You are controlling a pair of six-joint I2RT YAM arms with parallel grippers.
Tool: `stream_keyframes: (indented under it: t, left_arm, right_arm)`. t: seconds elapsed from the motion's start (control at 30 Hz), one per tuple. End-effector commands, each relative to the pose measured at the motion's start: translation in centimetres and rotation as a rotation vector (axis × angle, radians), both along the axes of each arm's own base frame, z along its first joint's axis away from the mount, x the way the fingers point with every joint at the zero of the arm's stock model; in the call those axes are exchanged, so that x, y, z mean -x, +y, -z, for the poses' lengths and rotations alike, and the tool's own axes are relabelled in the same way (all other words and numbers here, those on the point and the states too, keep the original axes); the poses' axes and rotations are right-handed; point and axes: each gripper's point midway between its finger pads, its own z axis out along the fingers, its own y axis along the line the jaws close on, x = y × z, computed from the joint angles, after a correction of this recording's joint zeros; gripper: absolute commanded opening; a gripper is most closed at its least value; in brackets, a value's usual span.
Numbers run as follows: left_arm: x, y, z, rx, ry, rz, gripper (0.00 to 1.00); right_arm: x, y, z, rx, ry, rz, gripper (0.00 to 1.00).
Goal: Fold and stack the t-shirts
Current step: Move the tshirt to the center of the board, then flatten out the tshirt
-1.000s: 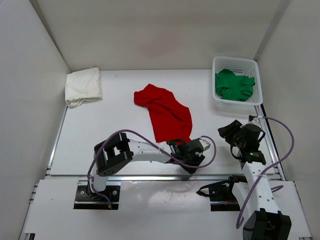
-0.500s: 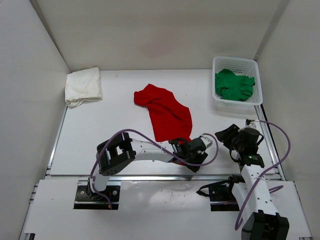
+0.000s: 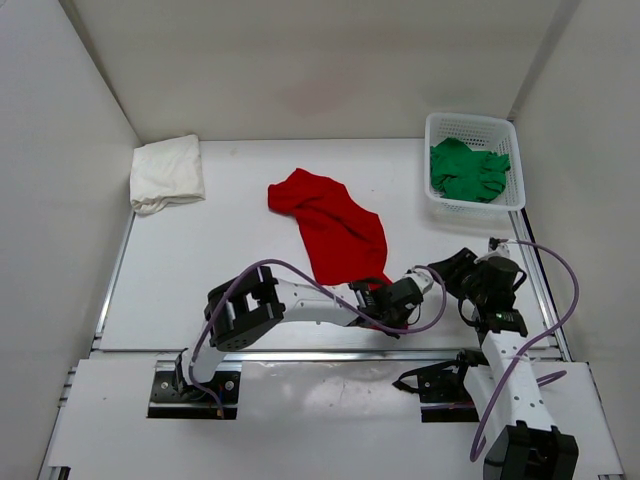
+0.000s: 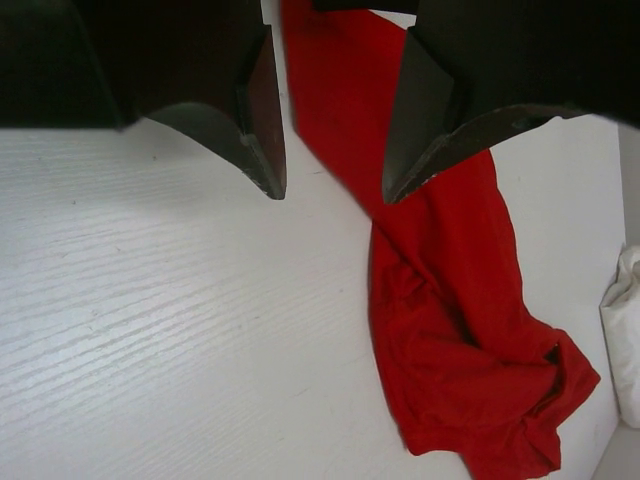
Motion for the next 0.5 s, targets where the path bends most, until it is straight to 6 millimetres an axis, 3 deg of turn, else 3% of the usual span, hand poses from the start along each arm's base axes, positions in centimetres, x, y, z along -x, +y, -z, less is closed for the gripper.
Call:
stream_keyframes:
  t: [0.0,0.1,0.17,0.27,0.47]
  left_arm:
    - [-0.7,2.1,2.4,-0.102,-0.043,-0.044,0.14]
    - [-2.1,4.1,1.6,-0.085,-0.055,-0.105,0.00]
    - [-2.9,5.3,0.4,-0.042,-0.035,-0.144,0.00]
    - [-3.9,8.9,-1.6,0.020,-0.012,-0.201,0.00]
    - [-6.7,19.4,-7.0,0.181,0.045,-0.397,0.00]
  right_arm:
    - [-0.8,0.0,-1.7,0.004,-0.082,-0.007,0.42]
    - [-0.8,0.1,-1.7,-0.017,-0.086,-0.011,0.42]
    - [-0.8,0.7,-1.5,-0.016,-0.087,-0.035,0.42]
    - [-0.9,1.7,-1.2,-0.017,-0.071,-0.074,0.42]
    - [-1.7,4.2,-1.8,-0.001,-0.080,-0.160,0.42]
